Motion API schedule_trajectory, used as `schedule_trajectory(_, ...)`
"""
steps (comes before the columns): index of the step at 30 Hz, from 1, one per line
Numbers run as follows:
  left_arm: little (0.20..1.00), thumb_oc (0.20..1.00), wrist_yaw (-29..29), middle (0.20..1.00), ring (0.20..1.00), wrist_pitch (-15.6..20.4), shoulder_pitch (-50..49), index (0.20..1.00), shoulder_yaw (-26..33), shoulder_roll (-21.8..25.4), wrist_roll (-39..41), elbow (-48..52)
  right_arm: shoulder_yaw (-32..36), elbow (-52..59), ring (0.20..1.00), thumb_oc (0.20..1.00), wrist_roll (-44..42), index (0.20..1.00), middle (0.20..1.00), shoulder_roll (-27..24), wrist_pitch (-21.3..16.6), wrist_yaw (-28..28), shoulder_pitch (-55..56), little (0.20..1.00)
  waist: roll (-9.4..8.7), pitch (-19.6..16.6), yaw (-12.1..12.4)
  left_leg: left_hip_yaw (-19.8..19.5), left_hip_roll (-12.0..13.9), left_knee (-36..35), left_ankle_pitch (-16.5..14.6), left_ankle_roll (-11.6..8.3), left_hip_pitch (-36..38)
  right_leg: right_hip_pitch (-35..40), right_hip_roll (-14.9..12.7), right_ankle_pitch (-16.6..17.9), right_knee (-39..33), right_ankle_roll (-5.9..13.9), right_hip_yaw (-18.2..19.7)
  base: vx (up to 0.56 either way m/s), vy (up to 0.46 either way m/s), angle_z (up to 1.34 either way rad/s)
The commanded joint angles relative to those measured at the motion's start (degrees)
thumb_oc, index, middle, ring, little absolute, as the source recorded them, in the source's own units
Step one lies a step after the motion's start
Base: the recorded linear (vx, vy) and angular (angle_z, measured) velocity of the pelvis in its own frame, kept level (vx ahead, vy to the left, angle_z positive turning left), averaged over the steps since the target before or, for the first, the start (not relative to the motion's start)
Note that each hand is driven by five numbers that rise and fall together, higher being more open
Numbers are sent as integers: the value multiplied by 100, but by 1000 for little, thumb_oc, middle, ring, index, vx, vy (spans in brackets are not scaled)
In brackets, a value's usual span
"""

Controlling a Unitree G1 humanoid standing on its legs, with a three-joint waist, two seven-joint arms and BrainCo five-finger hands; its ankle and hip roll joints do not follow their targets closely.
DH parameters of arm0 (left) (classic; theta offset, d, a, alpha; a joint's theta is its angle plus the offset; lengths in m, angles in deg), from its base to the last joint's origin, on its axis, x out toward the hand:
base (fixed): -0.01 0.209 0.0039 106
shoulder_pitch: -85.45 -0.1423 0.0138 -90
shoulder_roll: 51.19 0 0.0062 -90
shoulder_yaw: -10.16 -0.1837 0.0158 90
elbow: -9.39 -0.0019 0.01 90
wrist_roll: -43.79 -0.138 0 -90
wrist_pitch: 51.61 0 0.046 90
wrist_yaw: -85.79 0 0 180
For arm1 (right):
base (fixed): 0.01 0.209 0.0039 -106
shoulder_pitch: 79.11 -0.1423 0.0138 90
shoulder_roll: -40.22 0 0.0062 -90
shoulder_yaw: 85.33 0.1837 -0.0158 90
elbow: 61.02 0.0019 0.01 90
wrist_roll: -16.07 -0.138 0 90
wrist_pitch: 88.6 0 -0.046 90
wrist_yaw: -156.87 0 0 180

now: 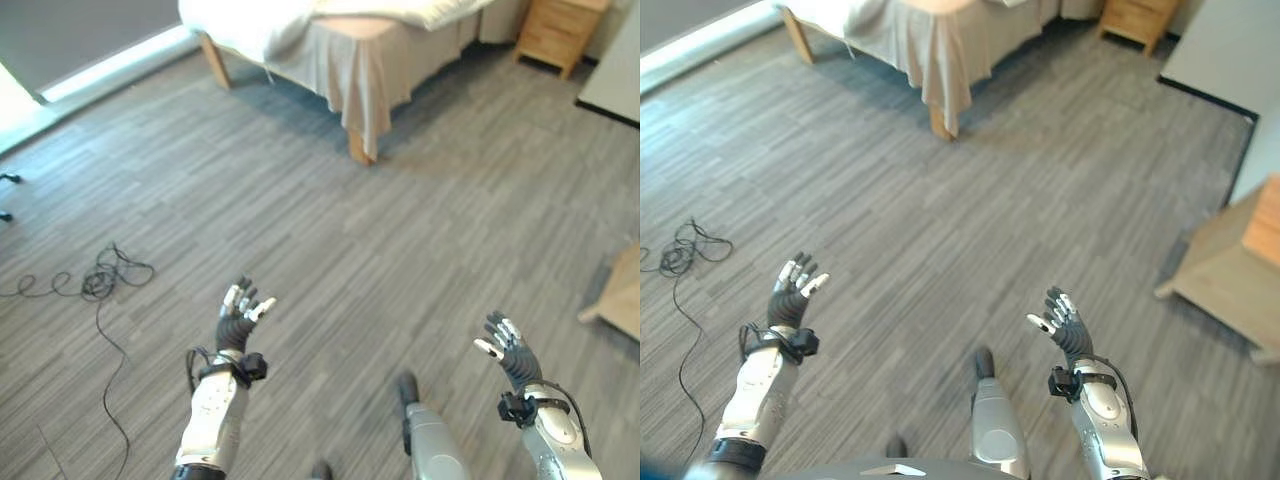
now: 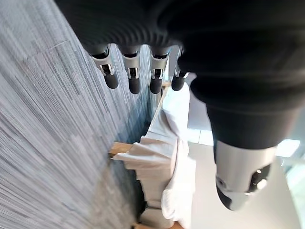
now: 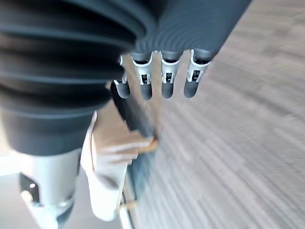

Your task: Making the bed.

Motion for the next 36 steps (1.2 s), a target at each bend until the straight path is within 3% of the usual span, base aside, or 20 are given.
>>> schedule_trajectory(1, 1000, 1000, 198, 1000, 1000, 307, 385, 1000, 256, 190, 280, 333, 63, 457, 1000, 1000, -614, 1000, 1000, -323, -375, -181, -117, 1000, -257, 83, 38, 192, 73, 3106, 2188, -441, -590, 714, -120, 454, -804, 2, -36, 641, -633, 26)
schedule_trajectory(4, 1000, 1000, 268, 1000, 1000, 297, 356, 1000, 226, 154, 483, 449, 171, 362, 1000, 1000, -456, 1000, 1000, -514, -376, 40, -173, 1000, -514, 366, 448, 433, -10, 4029, 1781, -296, -1686, 1464, -97, 204, -1077, -174, 29, 486, -444, 15)
schedule_trajectory(7, 1000, 1000, 252, 1000, 1000, 426, 340, 1000, 292, 79, 619, 486, 281, 324, 1000, 1000, -547, 1000, 1000, -520, -409, 127, -217, 1000, -575, 378, 628, 775, 52, 3537, 1683, -384, -2309, 1912, -149, 108, -1339, -159, -69, 419, -143, -2)
schedule_trajectory(8, 1000, 1000, 234, 1000, 1000, 586, 257, 1000, 419, -125, 1101, 462, 351, 291, 1000, 1000, -637, 1000, 1000, -440, -481, 126, -201, 1000, -552, 296, 784, 894, 5, 2739, 1740, -470, -2507, 2205, -133, -13, -1491, -113, -74, 349, -48, -5)
schedule_trajectory(9, 1000, 1000, 239, 1000, 1000, 589, 251, 1000, 418, -125, 1108, 461, 350, 291, 1000, 1000, -637, 1000, 1000, -442, -482, 125, -195, 1000, -563, 303, 781, 899, -11, 2716, 1741, -469, -2477, 2230, -148, -20, -1501, -109, -77, 733, -33, -11)
schedule_trajectory(10, 1000, 1000, 20, 1000, 1000, 709, 92, 1000, 668, -316, 1361, 462, 365, 290, 1000, 1000, -538, 1000, 1000, -401, -483, 158, -112, 1000, -478, 190, 970, 919, -225, 1434, 1873, -475, -2567, 2486, -26, -164, -1568, -67, -77, 400, 15, -10)
schedule_trajectory(11, 1000, 1000, 15, 1000, 1000, 707, 79, 1000, 666, -318, 1357, 470, 362, 292, 1000, 1000, -536, 1000, 1000, -401, -483, 159, -104, 1000, -502, 204, 965, 931, -258, 1378, 1887, -471, -2506, 2527, -57, -178, -1580, -60, -82, 807, 44, -24)
schedule_trajectory(12, 1000, 1000, -56, 1000, 1000, 720, -74, 1000, 906, -338, 1266, 481, 320, 204, 1000, 1000, -487, 1000, 1000, -327, -459, 124, -100, 1000, -392, 88, 1162, 684, -542, 236, 2072, -487, -2465, 2892, 79, -315, -1706, 24, -23, 434, 29, -22)
schedule_trajectory(15, 1000, 1000, -168, 1000, 1000, 690, -208, 1000, 1159, -248, 832, 435, 315, 204, 1000, 1000, -319, 1000, 1000, -285, -353, 10, -79, 1000, -363, -121, 1271, 795, -644, -357, 2352, -538, -2365, 3365, 79, -458, -1792, 112, -10, 704, 65, -27)
schedule_trajectory(18, 1000, 1000, -157, 1000, 1000, 668, -256, 1000, 1263, -210, 638, 374, 294, 242, 1000, 1000, -230, 1000, 1000, -198, -318, -83, -29, 1000, -410, -305, 1252, 1016, -717, -229, 2168, -375, -2180, 3524, 10, -544, -1736, 179, 60, 332, 72, -44)
schedule_trajectory(20, 1000, 1000, -211, 1000, 1000, 602, -292, 1000, 1241, -117, 312, 354, 245, 216, 1000, 1000, -19, 1000, 1000, -156, -274, -65, -29, 1000, -538, -462, 1265, 1119, -864, -148, 1959, -170, -2030, 3453, -258, -281, -1266, 390, 69, 523, 196, -31)
schedule_trajectory(21, 1000, 1000, -297, 1000, 1000, 581, -221, 1000, 1190, -9, 226, 417, 136, 266, 1000, 1000, -290, 1000, 1000, -10, -306, -70, -154, 1000, -572, -430, 1229, 1246, -952, -249, 1739, 75, -1700, 2950, -427, 706, 160, 736, 170, 394, 197, -51)
schedule_trajectory(22, 1000, 1000, -298, 1000, 1000, 579, -215, 1000, 1192, -6, 226, 417, 137, 263, 1000, 1000, -291, 1000, 1000, -8, -308, -70, -161, 1000, -567, -447, 1271, 1287, -931, -253, 1746, 77, -1722, 2890, -417, 709, 193, 739, 221, 303, 219, -61)
schedule_trajectory(24, 1000, 1000, -350, 1000, 1000, 514, -81, 1000, 1099, 165, 116, 413, -65, 278, 1000, 1000, -321, 1000, 1000, 71, -302, -93, -367, 1000, -406, -217, 1163, 1306, -855, -396, 1554, 211, -1248, 2125, -447, 1237, 1442, 876, 113, 219, 197, -48)
schedule_trajectory(25, 1000, 1000, -365, 1000, 1000, 479, -42, 1000, 1044, 216, 21, 435, -141, 265, 1000, 1000, -267, 1000, 1000, 93, -287, -74, -410, 1000, -347, -137, 1126, 1339, -830, -400, 1425, 255, -1053, 1936, -590, 1208, 1655, 822, -96, 440, 272, -6)
schedule_trajectory(26, 1000, 1000, -296, 1000, 1000, 415, -7, 1000, 1005, 293, -23, 396, -245, 285, 1000, 1000, -245, 1000, 1000, 162, -228, -82, -461, 1000, -268, -69, 1063, 1397, -820, -450, 1209, 323, -691, 1551, -1031, 1215, 1776, 696, -585, 504, 222, 20)
schedule_trajectory(29, 1000, 1000, -157, 1000, 1000, 301, -127, 1000, 937, 338, -89, 382, -156, 323, 1000, 1000, -231, 1000, 1000, 123, -132, -181, -302, 1000, -209, -12, 828, 1254, -808, -530, 976, 253, -288, 1066, -964, 969, 1137, 660, -824, 469, 72, 23)
schedule_trajectory(32, 1000, 1000, -169, 1000, 1000, 170, -136, 1000, 811, 308, -140, 300, -16, 278, 1000, 1000, -255, 1000, 1000, 118, -148, -80, -194, 1000, -285, 21, 559, 1005, -964, -594, 670, 146, 75, 689, -578, 862, -232, 654, -602, 438, -36, 51)
schedule_trajectory(34, 1000, 1000, -183, 1000, 1000, 153, -122, 1000, 811, 286, -151, 283, 11, 310, 1000, 1000, -249, 1000, 1000, 116, -137, -49, -130, 1000, -264, 33, 473, 932, -938, -594, 525, 67, 265, 709, -472, 981, -887, 716, -609, 446, -62, 46)
schedule_trajectory(36, 1000, 1000, -221, 1000, 1000, 156, 3, 1000, 854, 257, -222, 223, -9, 350, 1000, 1000, -93, 1000, 1000, 80, -73, -87, -82, 1000, -295, -9, 350, 865, -875, -594, 341, -103, 556, 460, -467, 1251, -1922, 858, -991, 540, -96, 58)
